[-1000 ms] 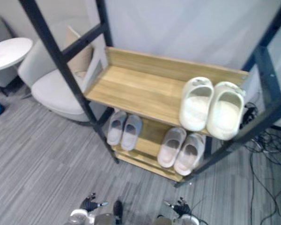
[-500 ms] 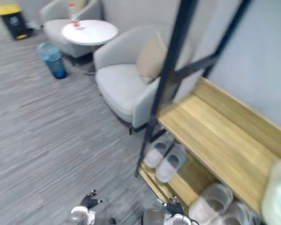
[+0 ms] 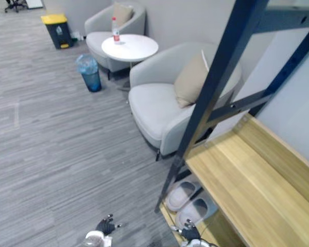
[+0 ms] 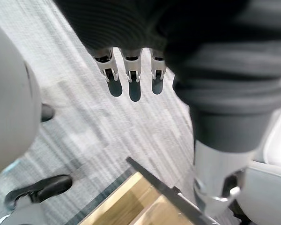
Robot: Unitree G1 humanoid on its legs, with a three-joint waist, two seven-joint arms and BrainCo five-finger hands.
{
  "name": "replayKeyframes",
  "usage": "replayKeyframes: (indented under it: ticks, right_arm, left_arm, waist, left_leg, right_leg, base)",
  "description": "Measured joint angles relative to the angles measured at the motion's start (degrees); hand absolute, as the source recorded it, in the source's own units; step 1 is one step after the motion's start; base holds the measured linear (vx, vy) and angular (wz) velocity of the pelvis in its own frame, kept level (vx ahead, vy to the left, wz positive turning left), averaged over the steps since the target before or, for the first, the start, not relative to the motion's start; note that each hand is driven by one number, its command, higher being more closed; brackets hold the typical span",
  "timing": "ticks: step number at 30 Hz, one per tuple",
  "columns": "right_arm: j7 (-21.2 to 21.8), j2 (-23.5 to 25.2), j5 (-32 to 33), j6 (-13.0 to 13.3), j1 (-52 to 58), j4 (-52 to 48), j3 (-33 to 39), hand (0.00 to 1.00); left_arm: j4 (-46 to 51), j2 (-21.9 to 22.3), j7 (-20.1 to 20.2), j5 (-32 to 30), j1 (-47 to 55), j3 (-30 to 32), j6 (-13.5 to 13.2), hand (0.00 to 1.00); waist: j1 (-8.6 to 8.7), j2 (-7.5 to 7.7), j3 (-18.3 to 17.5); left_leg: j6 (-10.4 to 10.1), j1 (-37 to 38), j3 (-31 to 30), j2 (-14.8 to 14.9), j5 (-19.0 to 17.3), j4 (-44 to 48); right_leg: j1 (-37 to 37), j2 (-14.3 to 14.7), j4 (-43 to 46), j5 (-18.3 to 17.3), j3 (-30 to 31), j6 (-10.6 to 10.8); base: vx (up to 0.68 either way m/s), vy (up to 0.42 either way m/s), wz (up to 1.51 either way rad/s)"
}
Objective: Organize the slippers on the shoe rack
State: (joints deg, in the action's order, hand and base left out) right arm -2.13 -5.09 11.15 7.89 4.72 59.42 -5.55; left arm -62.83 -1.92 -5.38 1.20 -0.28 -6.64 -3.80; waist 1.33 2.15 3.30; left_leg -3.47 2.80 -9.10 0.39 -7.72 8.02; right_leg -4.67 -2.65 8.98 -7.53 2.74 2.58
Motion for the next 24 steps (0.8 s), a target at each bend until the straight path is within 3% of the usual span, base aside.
replayKeyframes:
  ticks: [6, 10, 13, 16, 17, 18, 19, 20, 21, 22, 23, 24]
  right_arm:
    - [0.8, 0.6, -0.1, 0.0, -0.7, -0.1, -2.7, 0.00]
    - [1.1, 0.4, -1.1, 0.0, 0.1, -0.8, -4.8, 0.00]
    - [1.1, -0.3, -2.6, 0.1, 1.1, -5.0, -6.6, 0.00]
    - [0.9, -1.0, -4.0, 0.0, 1.5, -7.2, -8.2, 0.00]
    - [1.0, -1.1, -4.4, 0.0, 1.5, -7.5, -8.8, 0.00]
    - [1.0, -1.2, -4.5, -0.1, 1.5, -8.6, -9.7, 0.00]
    - [0.9, -1.3, -4.5, -0.1, 1.7, -9.1, -10.5, 0.00]
    - [1.0, -1.2, -4.5, -0.1, 1.6, -9.4, -10.7, 0.00]
    - [0.9, -1.9, -4.4, -0.1, 1.0, -9.9, -10.4, 0.00]
    - [0.7, -2.3, -4.5, -0.1, 0.7, -9.9, -10.3, 0.00]
    - [0.4, -1.9, -4.5, -0.8, -0.3, -8.7, -10.4, 0.00]
    - [0.4, -1.7, -4.5, -0.8, -0.3, -8.7, -10.4, 0.00]
  left_arm:
    - [-0.1, -4.0, -0.4, 0.0, 0.9, 0.0, -0.2, 0.00]
    - [-0.2, -4.6, -0.6, 0.0, 0.9, 0.0, -0.2, 0.00]
    - [-0.9, -4.0, -0.7, 0.0, 0.5, -0.1, -0.3, 0.00]
    - [-0.7, -4.0, -1.1, 0.0, -0.1, -0.2, -0.4, 0.00]
    - [-0.6, -4.0, -1.2, 0.0, -0.1, -0.2, -0.4, 0.00]
    - [0.0, -4.0, -1.4, 0.0, 0.0, -0.1, -0.3, 0.00]
    - [0.4, -3.9, -1.7, 0.0, -0.1, -0.1, -0.3, 0.00]
    - [0.4, -3.8, -2.0, 0.0, -0.9, -0.1, -0.3, 0.00]
    - [0.5, -3.3, -1.9, 0.0, -1.5, -0.2, -0.3, 0.00]
    - [0.6, -3.1, -1.9, 0.0, -1.5, -0.4, -0.3, 0.00]
    - [1.7, -3.5, -2.1, 0.1, -2.0, -0.8, -0.4, 0.00]
    - [1.7, -3.7, -2.1, 0.1, -2.1, -1.1, -0.4, 0.00]
  waist:
    - [-0.73, 1.29, 0.5]
    - [-0.71, 1.95, 0.8]
    - [0.15, 1.55, 0.9]
    - [0.57, 1.00, 1.8]
    - [0.61, 0.93, 1.7]
    - [0.58, 1.24, 1.3]
    - [0.76, 2.24, 1.4]
    - [1.25, 2.66, 1.5]
    - [2.08, 1.44, 2.4]
    - [2.42, 0.79, 3.0]
    - [1.83, 1.05, 3.6]
    - [1.64, 1.02, 3.8]
  left_leg:
    - [0.8, 0.9, 0.8, -1.3, 0.6, -1.0]
    - [1.4, 0.9, 0.6, -2.1, 1.6, -2.6]
    - [1.1, 1.3, -1.4, -2.1, 5.7, -7.3]
    - [1.1, -0.3, -1.9, -1.7, 7.1, -9.8]
    - [1.6, -1.1, -0.1, -1.3, 6.8, -9.4]
    - [3.4, -3.3, 5.9, -0.1, 5.8, -8.7]
    - [4.2, -4.3, 10.5, 0.7, 5.3, -8.0]
    - [5.4, -7.8, 19.9, 3.3, 4.3, -2.6]
    - [6.7, -12.1, 29.7, 8.1, 3.4, 6.0]
    - [5.1, -13.4, 31.6, 9.4, 2.5, 8.2]
    - [3.1, -14.9, 30.0, 8.6, 2.3, 9.1]
    - [3.0, -15.0, 29.5, 7.9, 2.2, 8.7]
  right_leg:
    - [-0.3, -1.3, -0.3, 0.0, 1.0, 0.1]
    - [0.0, -2.2, -1.5, -1.6, 1.0, 1.3]
    - [1.6, -2.4, -1.2, -2.3, -0.4, 1.6]
    - [1.9, -2.3, -1.0, -2.3, -2.5, 1.6]
    - [2.1, -2.3, -0.9, -2.2, -2.9, 1.6]
    - [3.3, -2.7, -0.9, -1.8, -4.2, 1.2]
    - [4.2, -3.6, -1.2, -1.2, -5.3, 1.0]
    - [5.4, -5.0, -1.2, -0.2, -7.8, 0.5]
    - [5.6, -5.1, -0.4, 0.5, -11.4, 1.2]
    - [5.7, -4.8, 0.1, 0.2, -12.7, 1.5]
    - [5.7, -5.0, 0.5, -0.5, -13.5, 2.3]
    - [5.6, -5.5, 0.3, -0.8, -13.8, 2.2]
  base:
    - [-0.04, 0.039, -0.06]
    - [-0.12, -0.015, -0.03]
    - [-0.22, -0.049, 0.28]
    - [-0.13, -0.010, 0.54]
    - [-0.10, -0.018, 0.62]
    - [-0.07, -0.014, 0.58]
    - [-0.09, 0.029, 0.82]
    - [-0.05, 0.068, 1.07]
    - [-0.02, 0.122, 1.16]
    - [0.00, 0.112, 1.15]
    - [0.02, 0.120, 0.70]
    - [0.02, 0.137, 0.74]
